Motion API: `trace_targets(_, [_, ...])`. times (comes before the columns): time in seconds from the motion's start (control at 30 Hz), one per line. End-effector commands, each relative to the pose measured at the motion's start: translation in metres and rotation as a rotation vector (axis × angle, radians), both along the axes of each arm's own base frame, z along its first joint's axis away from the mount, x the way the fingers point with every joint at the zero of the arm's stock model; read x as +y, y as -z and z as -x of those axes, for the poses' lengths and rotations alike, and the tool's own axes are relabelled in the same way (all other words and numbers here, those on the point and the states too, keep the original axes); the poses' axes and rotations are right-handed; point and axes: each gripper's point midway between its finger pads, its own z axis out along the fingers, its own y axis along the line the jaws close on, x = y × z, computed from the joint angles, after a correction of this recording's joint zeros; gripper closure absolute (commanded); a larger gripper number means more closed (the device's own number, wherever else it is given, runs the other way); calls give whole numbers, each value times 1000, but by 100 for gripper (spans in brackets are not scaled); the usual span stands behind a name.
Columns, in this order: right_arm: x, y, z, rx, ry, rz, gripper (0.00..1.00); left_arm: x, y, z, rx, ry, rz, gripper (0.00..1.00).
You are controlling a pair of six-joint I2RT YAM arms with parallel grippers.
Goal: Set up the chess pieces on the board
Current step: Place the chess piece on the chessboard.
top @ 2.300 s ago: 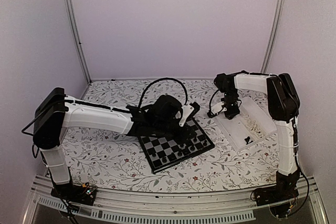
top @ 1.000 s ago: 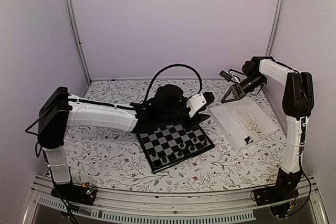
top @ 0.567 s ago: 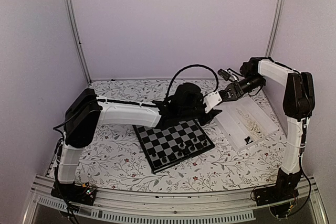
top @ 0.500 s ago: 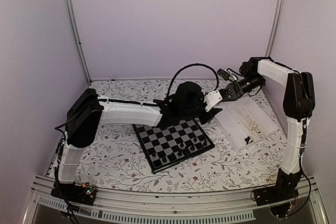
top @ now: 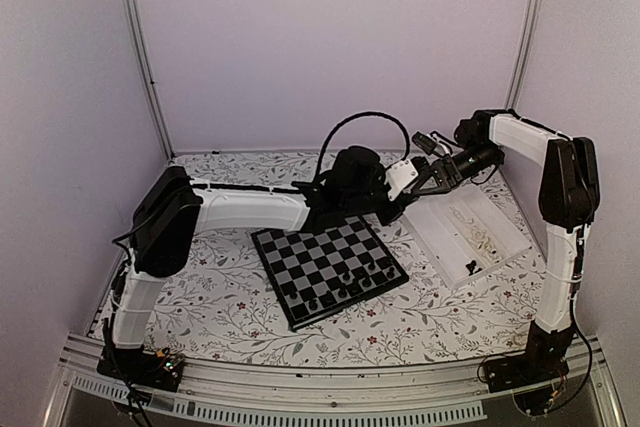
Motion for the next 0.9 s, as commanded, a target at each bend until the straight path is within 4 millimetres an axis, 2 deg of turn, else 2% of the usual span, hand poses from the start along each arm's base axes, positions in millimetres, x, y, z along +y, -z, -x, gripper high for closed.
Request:
trace_targets(0.0, [5, -20, 9, -19, -13, -47, 75, -3, 5, -9, 10, -10, 8, 67])
trace_targets(0.13, [5, -20, 10, -17, -14, -47, 75, -5, 8, -11, 11, -10, 7, 71])
trace_targets(0.37, [7, -19, 12, -15, -19, -47, 75, -4, 6, -17, 1, -44, 14, 84])
trace_targets(0.53, [7, -17, 13, -10, -20, -43, 74, -4, -6, -11, -1, -23, 49, 84])
trace_targets(0.73, [7, -18, 13, -10, -21, -46, 68, -6, -17, -2, 6, 16, 74, 89])
trace_targets(0.87, [6, -23, 10, -35, -17, -30, 55, -5, -17, 3, 23, 21, 72, 90])
